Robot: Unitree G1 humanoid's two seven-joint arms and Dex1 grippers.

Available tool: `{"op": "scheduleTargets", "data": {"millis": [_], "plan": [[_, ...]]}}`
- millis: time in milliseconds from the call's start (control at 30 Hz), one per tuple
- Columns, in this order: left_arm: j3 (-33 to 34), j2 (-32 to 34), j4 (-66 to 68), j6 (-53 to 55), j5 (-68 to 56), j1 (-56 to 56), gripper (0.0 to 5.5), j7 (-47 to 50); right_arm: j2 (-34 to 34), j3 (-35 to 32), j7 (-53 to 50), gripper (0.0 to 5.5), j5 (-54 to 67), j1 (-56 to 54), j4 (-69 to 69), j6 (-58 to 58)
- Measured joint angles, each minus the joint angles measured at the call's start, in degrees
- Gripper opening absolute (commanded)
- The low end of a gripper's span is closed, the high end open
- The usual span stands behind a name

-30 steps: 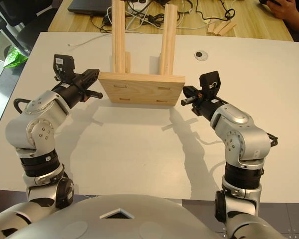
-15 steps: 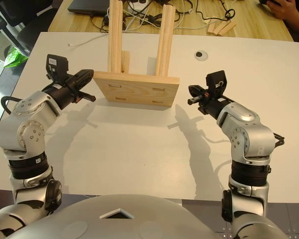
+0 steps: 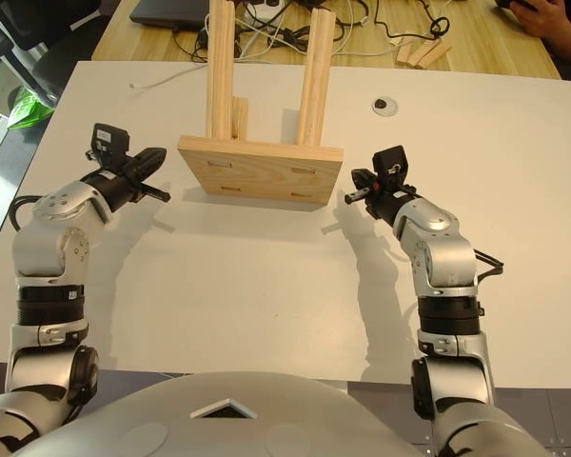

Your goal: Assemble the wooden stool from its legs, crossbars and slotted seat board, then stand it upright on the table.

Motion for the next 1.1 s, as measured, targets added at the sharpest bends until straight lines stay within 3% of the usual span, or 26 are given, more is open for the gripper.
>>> {"op": "scheduleTargets", "data": {"millis": [400,1100], "plan": [[-5.3,-5.3,12.1,-6.0,2.4,-3.9,0.00,-1.0,4.8,2.0,0.0,0.05,-3.5,-3.2,13.5,-7.7],[-6.0,-8.7,24.3,-11.4,6.8,-8.4,0.00,0.5,9.1,3.0,-1.5,0.05,-6.7,-7.2,25.1,-14.7]]}}
